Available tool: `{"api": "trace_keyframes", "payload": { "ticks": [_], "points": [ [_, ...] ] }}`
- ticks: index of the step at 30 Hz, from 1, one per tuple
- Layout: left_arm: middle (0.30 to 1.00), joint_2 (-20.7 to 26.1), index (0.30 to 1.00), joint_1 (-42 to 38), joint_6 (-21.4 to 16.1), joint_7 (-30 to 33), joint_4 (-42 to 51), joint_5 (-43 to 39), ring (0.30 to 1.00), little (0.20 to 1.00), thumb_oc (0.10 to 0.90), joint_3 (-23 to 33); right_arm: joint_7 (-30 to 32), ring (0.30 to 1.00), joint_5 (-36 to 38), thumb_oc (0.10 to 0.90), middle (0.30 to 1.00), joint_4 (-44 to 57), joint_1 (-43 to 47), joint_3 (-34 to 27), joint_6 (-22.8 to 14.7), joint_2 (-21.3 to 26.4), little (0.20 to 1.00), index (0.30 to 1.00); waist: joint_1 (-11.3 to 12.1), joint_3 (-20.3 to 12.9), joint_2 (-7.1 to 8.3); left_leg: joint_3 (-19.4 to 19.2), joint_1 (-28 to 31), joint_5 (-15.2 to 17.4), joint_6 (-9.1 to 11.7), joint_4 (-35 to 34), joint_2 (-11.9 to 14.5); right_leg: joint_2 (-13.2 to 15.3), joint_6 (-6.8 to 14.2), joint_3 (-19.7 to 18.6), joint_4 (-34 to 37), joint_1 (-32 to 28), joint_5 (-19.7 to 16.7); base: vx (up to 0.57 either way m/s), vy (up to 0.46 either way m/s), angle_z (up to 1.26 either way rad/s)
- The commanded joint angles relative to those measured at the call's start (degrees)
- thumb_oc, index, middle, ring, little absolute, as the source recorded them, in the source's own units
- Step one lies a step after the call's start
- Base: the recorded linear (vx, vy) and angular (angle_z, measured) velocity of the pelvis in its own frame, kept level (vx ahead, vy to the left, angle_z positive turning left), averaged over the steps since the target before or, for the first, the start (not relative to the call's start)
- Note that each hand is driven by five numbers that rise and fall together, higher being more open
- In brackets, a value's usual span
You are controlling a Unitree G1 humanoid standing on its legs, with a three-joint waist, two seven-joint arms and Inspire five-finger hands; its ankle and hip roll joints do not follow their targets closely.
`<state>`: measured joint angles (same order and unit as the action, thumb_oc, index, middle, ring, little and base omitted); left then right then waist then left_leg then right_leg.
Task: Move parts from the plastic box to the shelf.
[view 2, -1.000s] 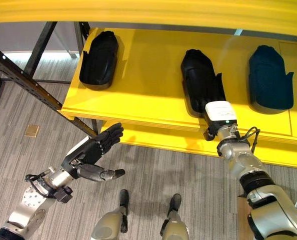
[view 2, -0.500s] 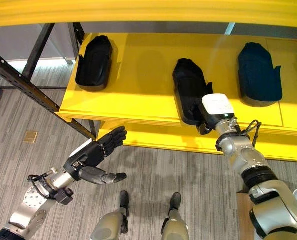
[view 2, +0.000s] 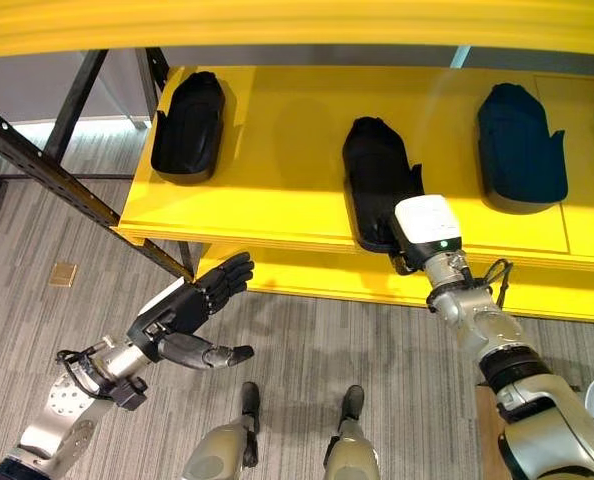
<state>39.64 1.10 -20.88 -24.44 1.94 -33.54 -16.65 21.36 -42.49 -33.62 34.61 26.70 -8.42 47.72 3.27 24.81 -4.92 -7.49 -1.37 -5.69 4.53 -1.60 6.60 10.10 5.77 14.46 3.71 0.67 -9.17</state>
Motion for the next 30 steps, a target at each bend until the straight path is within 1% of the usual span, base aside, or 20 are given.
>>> {"api": "trace_keyframes", "payload": {
  "ticks": [1, 5, 7, 8, 11, 13, 14, 15, 17, 19, 20, 21, 22, 24, 25, 26, 27, 28, 30],
  "points": [
    [1.0, 0.2, 1.0, -0.4, -6.1, -0.6, 6.9, -3.2, 1.0, 1.0, 0.9, -0.3, 3.4, 0.3, -1.6, 0.4, 0.3, 3.9, 4.9, 1.4, -2.1, 2.1, 0.3, 0.3, 1.2, -4.2, 1.37, 2.3, -1.9, 8.7, -2.3, 7.6, -1.7, 1.5, 0.0, -4.6, -12.0, 1.9, 12.5, 0.04, 0.108, 0.01],
    [1.0, -0.2, 1.0, 0.6, -5.7, -0.3, 7.6, -2.4, 1.0, 1.0, 0.9, -0.4, 4.4, 0.3, -3.7, 0.4, 0.3, 6.4, 4.2, 0.3, -2.5, 2.0, 0.3, 0.3, 1.2, -5.7, 2.08, 1.5, -0.8, 10.2, -2.9, 8.8, -2.4, 2.4, 0.7, -4.9, -11.3, 0.6, 11.9, 0.06, 0.136, 0.03],
    [1.0, -0.4, 1.0, 1.6, -5.3, -0.2, 7.7, -1.8, 1.0, 1.0, 0.9, -0.1, 4.2, 0.3, -3.4, 0.4, 0.3, 7.8, 3.7, -0.6, -2.6, 1.8, 0.3, 0.3, 1.3, -6.9, 2.73, 0.8, -0.1, 11.4, -3.5, 9.7, -3.1, 3.1, 1.3, -5.0, -10.7, -0.5, 11.4, 0.09, 0.19, 0.05],
    [1.0, -0.3, 1.0, 1.7, -5.2, -0.2, 7.7, -1.9, 1.0, 1.0, 0.9, -0.1, 4.1, 0.3, -3.3, 0.4, 0.3, 7.9, 3.6, -0.7, -2.6, 1.8, 0.3, 0.3, 1.3, -7.0, 2.8, 0.7, 0.0, 11.5, -3.6, 9.8, -3.2, 3.2, 1.4, -5.0, -10.7, -0.6, 11.4, 0.08, 0.248, 0.05],
    [1.0, 0.1, 1.0, 3.3, -6.3, -1.1, 6.9, -0.9, 1.0, 1.0, 0.9, 0.6, 3.2, 0.3, -3.4, 0.4, 0.3, 7.9, 2.3, -1.7, -1.4, 1.1, 0.3, 0.3, 1.7, -8.9, 3.57, 0.1, 1.0, 12.7, -4.7, 10.4, -4.3, 4.0, 2.2, -4.6, -10.9, -1.8, 11.1, 0.05, 0.233, 0.03],
    [1.0, 0.4, 1.0, 3.6, -6.6, -1.6, 6.6, -2.2, 1.0, 1.0, 0.9, 0.7, 3.4, 0.3, -3.2, 0.4, 0.3, 7.5, 1.6, -1.9, -1.3, 1.0, 0.3, 0.3, 1.9, -9.6, 3.92, 0.0, 1.5, 13.0, -5.3, 10.4, -4.9, 4.4, 2.6, -4.3, -11.3, -2.2, 11.0, 0.05, 0.176, 0.04],
    [1.0, 0.5, 1.0, 3.7, -6.3, -2.4, 6.7, -3.5, 1.0, 1.0, 0.9, 0.8, 3.5, 0.3, -3.2, 0.4, 0.3, 7.4, 0.7, -2.1, -1.0, 0.8, 0.3, 0.3, 2.2, -10.1, 4.21, -0.1, 2.0, 13.2, -5.8, 10.2, -5.2, 4.8, 2.8, -3.8, -12.2, -2.5, 11.2, 0.07, 0.199, 0.05],
    [1.0, 0.4, 1.0, 3.9, -6.1, -3.2, 7.1, -2.9, 1.0, 1.0, 0.9, 1.1, 3.3, 0.3, -3.1, 0.4, 0.3, 7.4, -0.2, -2.5, -0.3, 0.0, 0.3, 0.3, 2.7, -10.4, 4.37, -0.5, 2.8, 13.4, -6.5, 10.2, -5.3, 5.4, 2.6, -2.3, -15.2, -2.5, 11.7, 0.08, 0.165, 0.07],
    [1.0, 0.3, 1.0, 4.2, -6.4, -3.4, 6.8, -2.4, 1.0, 1.0, 0.9, 1.2, 3.3, 0.3, -2.8, 0.4, 0.3, 7.1, -0.6, -2.3, -0.3, -0.2, 0.3, 0.3, 3.3, -10.5, 4.78, -1.0, 3.9, 13.3, -6.9, 9.9, -5.3, 5.7, 2.1, -0.5, -18.1, -2.3, 11.9, 0.08, 0.081, 0.05],
    [1.0, 0.2, 1.0, 4.4, -7.3, -3.9, 6.2, -2.6, 1.0, 1.0, 0.9, 1.0, 3.6, 0.3, -2.0, 0.4, 0.3, 6.2, 0.0, -1.0, 0.1, -0.2, 0.3, 0.3, 3.5, -10.5, 5.48, -1.4, 4.7, 13.4, -6.9, 9.5, -5.5, 4.4, 2.3, -0.1, -15.9, -2.7, 10.9, 0.07, -0.025, -0.13],
    [1.0, 0.2, 1.0, 4.3, -7.7, -4.1, 6.0, -2.4, 1.0, 1.0, 0.9, 0.8, 3.6, 0.3, -1.7, 0.4, 0.3, 6.1, 0.3, -0.5, 0.5, -0.2, 0.3, 0.3, 3.4, -10.6, 5.83, -1.3, 4.9, 13.6, -6.9, 9.5, -5.8, 3.9, 2.5, -0.5, -14.4, -2.6, 10.3, 0.06, -0.083, -0.23],
    [1.0, 0.1, 1.0, 4.0, -8.2, -4.3, 5.7, -2.1, 1.0, 1.0, 0.9, 0.7, 3.5, 0.3, -1.0, 0.4, 0.3, 5.9, 1.0, 0.2, 1.2, -0.2, 0.3, 0.3, 3.2, -10.7, 6.23, -1.3, 5.2, 14.0, -6.9, 9.2, -6.1, 3.2, 2.9, -1.1, -11.7, -2.3, 8.8, 0.06, -0.083, -0.24],
    [1.0, 0.1, 1.0, 3.9, -8.3, -4.4, 5.6, -2.1, 1.0, 1.0, 0.9, 0.6, 3.5, 0.3, -0.8, 0.4, 0.3, 5.8, 1.2, 0.4, 1.4, -0.2, 0.3, 0.3, 3.1, -10.8, 6.39, -1.3, 5.3, 14.2, -6.8, 9.1, -6.2, 3.0, 3.1, -1.3, -11.0, -2.1, 8.3, 0.07, -0.122, -0.17],
    [1.0, 0.1, 1.0, 2.2, -8.7, -4.6, 4.5, -2.6, 1.0, 1.0, 0.9, -0.2, 2.7, 0.3, -0.4, 0.4, 0.3, 4.6, 3.6, 1.5, 2.0, -1.1, 0.3, 0.3, 2.5, -10.9, 7.05, -1.5, 6.1, 15.1, -6.6, 8.8, -6.4, 2.6, 4.6, -2.8, -7.3, 0.9, 4.4, 0.06, -0.141, -0.03],
    [1.0, 0.0, 1.0, 2.2, -8.7, -4.7, 4.5, -2.6, 1.0, 1.0, 0.9, -0.2, 2.7, 0.3, -0.4, 0.4, 0.3, 4.5, 3.8, 1.6, 2.0, -1.1, 0.3, 0.3, 2.5, -10.9, 6.98, -1.6, 6.1, 15.1, -6.5, 8.8, -6.3, 2.6, 4.6, -2.8, -7.2, 0.8, 4.3, 0.09, -0.146, 0.02],
    [1.0, -0.3, 1.0, 0.9, -9.1, -4.2, 3.7, -2.2, 1.0, 1.0, 0.9, -1.1, 2.1, 0.3, -0.3, 0.4, 0.3, 3.2, 5.2, 2.4, 2.2, -1.7, 0.3, 0.3, 1.9, -10.8, 7.2, -1.4, 6.9, 15.7, -6.5, 8.6, -6.2, 2.6, 5.4, -4.3, -6.3, 3.3, 1.9, 0.14, -0.166, 0.1],
    [1.0, -0.7, 1.0, 0.2, -9.2, -4.1, 2.9, -2.8, 1.0, 1.0, 0.9, -1.6, 1.5, 0.3, -0.5, 0.4, 0.3, 2.1, 6.0, 2.8, 1.4, -1.8, 0.3, 0.3, 1.3, -10.9, 7.43, -1.2, 7.6, 15.9, -6.4, 8.0, -6.0, 1.9, 5.5, -5.6, -5.3, 3.9, 1.2, 0.23, -0.266, 0.21],
    [1.0, -1.1, 1.0, -0.2, -10.2, -3.9, 2.1, -2.3, 1.0, 1.0, 0.9, -1.9, 1.2, 0.3, -0.1, 0.4, 0.3, 1.6, 5.8, 2.8, 0.1, -1.1, 0.3, 0.3, 0.8, -11.8, 7.66, -0.7, 7.8, 15.5, -6.2, 7.4, -5.6, 1.2, 5.2, -6.5, -4.3, 3.6, 1.3, 0.29, -0.325, 0.3],
    [1.0, -1.5, 1.0, -0.7, -9.8, -3.5, 2.2, -3.3, 1.0, 1.0, 0.9, -2.2, -0.5, 0.3, -0.3, 0.4, 0.3, 2.7, 5.4, 2.7, -0.4, -0.6, 0.3, 0.3, 0.3, -13.0, 7.86, -1.3, 8.0, 14.7, -5.2, 6.8, -4.1, 0.6, 3.9, -5.8, -5.1, 2.6, 3.5, 0.28, -0.29, 0.54]
  ]
}}
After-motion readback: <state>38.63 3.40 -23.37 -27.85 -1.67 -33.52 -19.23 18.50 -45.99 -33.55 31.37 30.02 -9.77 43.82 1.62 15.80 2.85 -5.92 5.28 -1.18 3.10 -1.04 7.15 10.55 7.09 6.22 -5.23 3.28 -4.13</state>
